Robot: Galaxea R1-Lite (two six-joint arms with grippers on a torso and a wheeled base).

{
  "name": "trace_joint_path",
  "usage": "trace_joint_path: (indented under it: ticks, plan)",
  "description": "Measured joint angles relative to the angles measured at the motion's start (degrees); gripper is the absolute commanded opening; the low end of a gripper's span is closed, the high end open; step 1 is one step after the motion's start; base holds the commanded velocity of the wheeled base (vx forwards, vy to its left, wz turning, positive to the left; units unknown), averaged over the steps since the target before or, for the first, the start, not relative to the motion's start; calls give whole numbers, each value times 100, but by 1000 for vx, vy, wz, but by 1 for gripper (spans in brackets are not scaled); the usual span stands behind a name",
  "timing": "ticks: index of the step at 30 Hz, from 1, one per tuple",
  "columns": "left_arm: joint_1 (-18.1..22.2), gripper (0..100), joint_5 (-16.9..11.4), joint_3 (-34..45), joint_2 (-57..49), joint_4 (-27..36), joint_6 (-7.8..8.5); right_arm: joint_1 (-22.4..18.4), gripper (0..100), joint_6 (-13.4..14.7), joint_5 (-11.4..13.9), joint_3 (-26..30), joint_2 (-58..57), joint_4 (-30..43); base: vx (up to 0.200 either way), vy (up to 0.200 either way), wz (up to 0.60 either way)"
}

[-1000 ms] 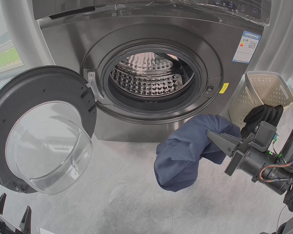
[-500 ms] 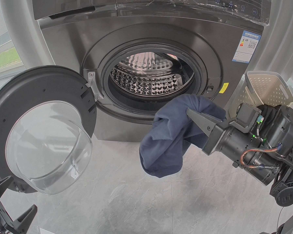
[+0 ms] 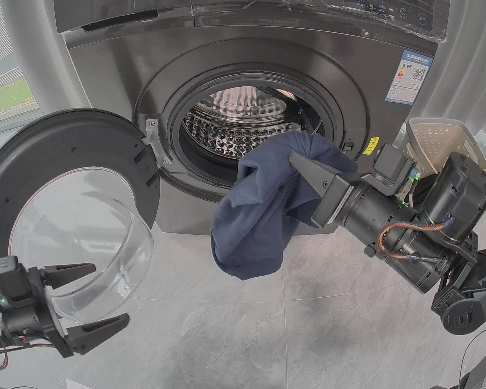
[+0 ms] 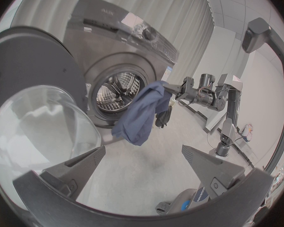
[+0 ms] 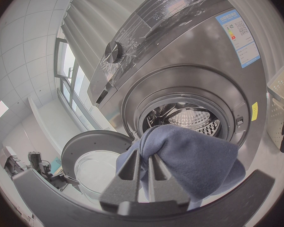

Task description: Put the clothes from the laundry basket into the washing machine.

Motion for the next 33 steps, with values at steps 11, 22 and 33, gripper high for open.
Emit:
trace_joint_path:
  ticks: [11, 22, 33]
  plan:
    - [-761, 100, 79, -358, 2384, -1626, -51, -7, 0, 30, 35, -226, 67, -2, 0, 0, 0]
    - [-1014, 100, 71, -610, 3969, -2525, -430, 28, 0, 33, 35, -240, 61, 2, 0, 0, 0]
    - [-1158, 100, 84, -1175, 4842, -2697, -749, 78, 0, 33, 28, -245, -11, 0, 0, 0, 0]
